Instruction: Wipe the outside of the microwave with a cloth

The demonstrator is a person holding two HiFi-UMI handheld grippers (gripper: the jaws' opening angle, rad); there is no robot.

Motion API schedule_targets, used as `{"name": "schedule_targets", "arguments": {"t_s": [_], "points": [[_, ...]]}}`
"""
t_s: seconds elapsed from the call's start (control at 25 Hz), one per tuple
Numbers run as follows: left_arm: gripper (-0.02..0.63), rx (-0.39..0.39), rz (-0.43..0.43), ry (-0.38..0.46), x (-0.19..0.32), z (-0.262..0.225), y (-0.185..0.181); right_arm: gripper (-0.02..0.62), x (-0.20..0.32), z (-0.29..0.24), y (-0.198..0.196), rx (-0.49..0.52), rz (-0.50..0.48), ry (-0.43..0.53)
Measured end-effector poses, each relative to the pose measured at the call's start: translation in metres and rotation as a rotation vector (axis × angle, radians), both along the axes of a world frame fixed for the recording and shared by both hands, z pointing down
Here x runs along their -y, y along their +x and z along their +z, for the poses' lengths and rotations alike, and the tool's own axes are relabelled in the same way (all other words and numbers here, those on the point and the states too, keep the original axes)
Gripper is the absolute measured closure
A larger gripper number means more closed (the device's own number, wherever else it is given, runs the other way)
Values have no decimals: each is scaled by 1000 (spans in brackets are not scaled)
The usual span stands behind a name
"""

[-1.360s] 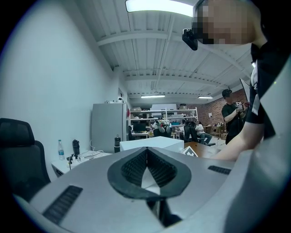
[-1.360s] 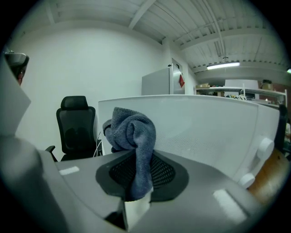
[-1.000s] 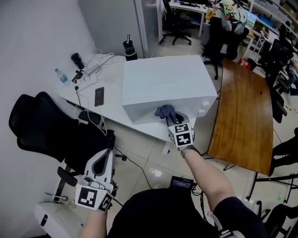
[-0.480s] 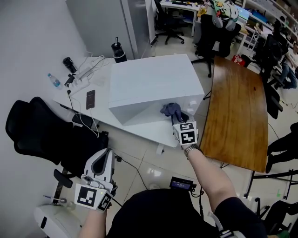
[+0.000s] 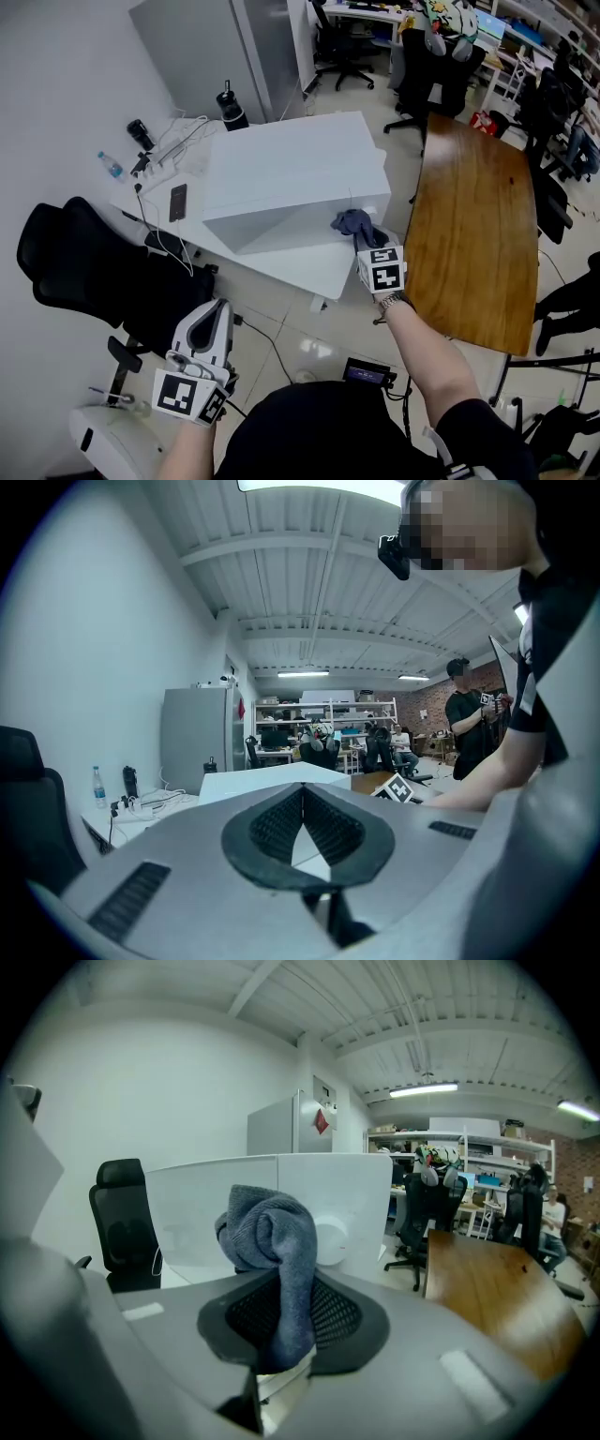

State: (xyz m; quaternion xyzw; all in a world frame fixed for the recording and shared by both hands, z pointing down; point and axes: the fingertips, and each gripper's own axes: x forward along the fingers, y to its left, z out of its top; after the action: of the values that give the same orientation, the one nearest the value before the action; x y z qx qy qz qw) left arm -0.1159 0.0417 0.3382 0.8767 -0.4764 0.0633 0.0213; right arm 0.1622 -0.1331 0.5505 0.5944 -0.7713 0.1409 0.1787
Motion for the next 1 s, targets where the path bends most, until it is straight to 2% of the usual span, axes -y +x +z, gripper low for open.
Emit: {"name": "schedule_targets", "arguments": {"t_s": [0.6,0.88,1.0], "points": [[601,16,-24,-12,-14,-4,66,523,-8,-8,55,3,-36,-2],[601,5,-2,-20,-22,1,100,523,-28,-31,78,6,-69,37],[600,4,25,-28,-24,3,117,523,-43,-54,79,29,-112,75]]}}
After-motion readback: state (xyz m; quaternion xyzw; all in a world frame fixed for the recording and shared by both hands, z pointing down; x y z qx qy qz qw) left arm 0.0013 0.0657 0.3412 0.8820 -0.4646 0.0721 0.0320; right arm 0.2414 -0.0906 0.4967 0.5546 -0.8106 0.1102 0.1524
